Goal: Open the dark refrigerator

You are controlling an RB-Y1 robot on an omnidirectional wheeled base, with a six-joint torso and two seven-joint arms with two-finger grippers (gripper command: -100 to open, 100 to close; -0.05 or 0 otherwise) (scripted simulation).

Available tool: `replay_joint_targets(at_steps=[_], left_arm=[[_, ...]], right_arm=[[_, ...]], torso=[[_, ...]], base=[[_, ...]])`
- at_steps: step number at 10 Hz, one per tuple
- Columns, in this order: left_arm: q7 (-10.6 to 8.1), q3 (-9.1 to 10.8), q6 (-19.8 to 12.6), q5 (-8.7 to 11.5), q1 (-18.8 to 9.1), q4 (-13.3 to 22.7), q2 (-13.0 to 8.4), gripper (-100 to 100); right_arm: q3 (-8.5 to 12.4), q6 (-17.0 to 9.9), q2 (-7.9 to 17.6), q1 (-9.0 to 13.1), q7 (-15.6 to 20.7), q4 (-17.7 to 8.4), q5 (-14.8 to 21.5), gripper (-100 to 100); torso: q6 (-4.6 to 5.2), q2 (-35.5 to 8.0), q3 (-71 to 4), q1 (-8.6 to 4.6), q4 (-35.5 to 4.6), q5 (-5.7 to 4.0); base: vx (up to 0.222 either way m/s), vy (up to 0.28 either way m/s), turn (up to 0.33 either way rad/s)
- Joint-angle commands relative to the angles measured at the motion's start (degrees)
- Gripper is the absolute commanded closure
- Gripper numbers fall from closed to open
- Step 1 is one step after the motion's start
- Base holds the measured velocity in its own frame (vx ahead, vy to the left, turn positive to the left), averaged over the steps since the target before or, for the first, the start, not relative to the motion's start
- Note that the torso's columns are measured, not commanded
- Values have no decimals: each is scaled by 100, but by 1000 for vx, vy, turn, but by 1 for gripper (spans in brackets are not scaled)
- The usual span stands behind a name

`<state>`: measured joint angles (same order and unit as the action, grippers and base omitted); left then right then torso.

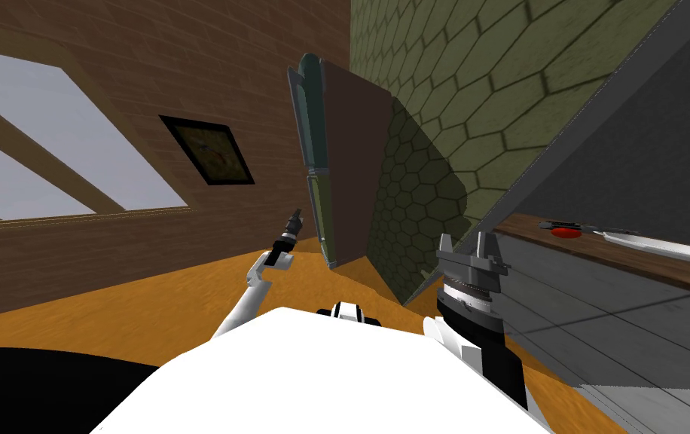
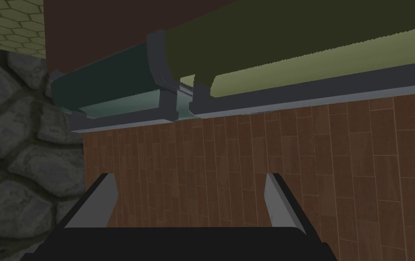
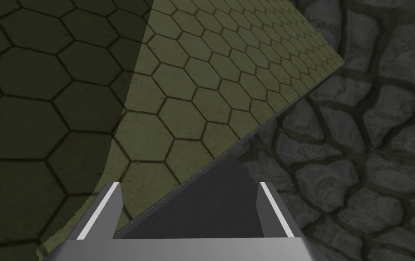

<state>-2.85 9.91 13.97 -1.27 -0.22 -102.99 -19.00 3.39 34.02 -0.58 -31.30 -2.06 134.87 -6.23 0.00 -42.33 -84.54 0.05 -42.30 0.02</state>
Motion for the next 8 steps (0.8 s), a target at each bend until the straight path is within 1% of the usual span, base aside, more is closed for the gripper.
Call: replay_joint_targets(at_steps=[1, 2, 3, 4, 5, 6, 8], left_arm=[[-87, 115, -249, -73, -409, 359, -156, -100], [-87, 115, -249, -73, -470, 359, -156, -100], [-151, 198, -417, -118, -669, 589, -274, -100], [-151, 198, -417, -118, -751, 604, -274, -100], [-215, 282, -589, -163, -980, 860, -395, -100], [-215, 282, -589, -163, -1037, 860, -395, -100], [-345, 450, -942, -254, -1459, 1301, -640, -100]], right_arm=[[0, 0, 0, 0, 0, 0, 0, 0], [0, 0, 0, 0, 0, 0, 0, 0], [0, 0, 0, 0, 0, 0, 0, 0], [0, 0, 0, 0, 0, 0, 0, 0], [0, 0, 0, 0, 0, 0, 0, 0], [0, 0, 0, 0, 0, 0, 0, 0], [0, 0, 0, 0, 0, 0, 0, 0]], torso=[[-1, -2, 1, 3, 0, 1], [0, 4, -2, -5, 1, -1], [-1, 2, -2, -3, 1, -1], [1, 7, -4, -9, 2, -2], [-1, 4, -3, -6, 2, -2], [0, 10, -6, -8, 3, -2], [1, 4, -3, -6, 1, -1]], base=[[37, -63, -32], [28, -52, -17], [35, -67, -39], [31, -60, -18], [48, -71, -29], [42, -59, -16], [46, -81, -48]])
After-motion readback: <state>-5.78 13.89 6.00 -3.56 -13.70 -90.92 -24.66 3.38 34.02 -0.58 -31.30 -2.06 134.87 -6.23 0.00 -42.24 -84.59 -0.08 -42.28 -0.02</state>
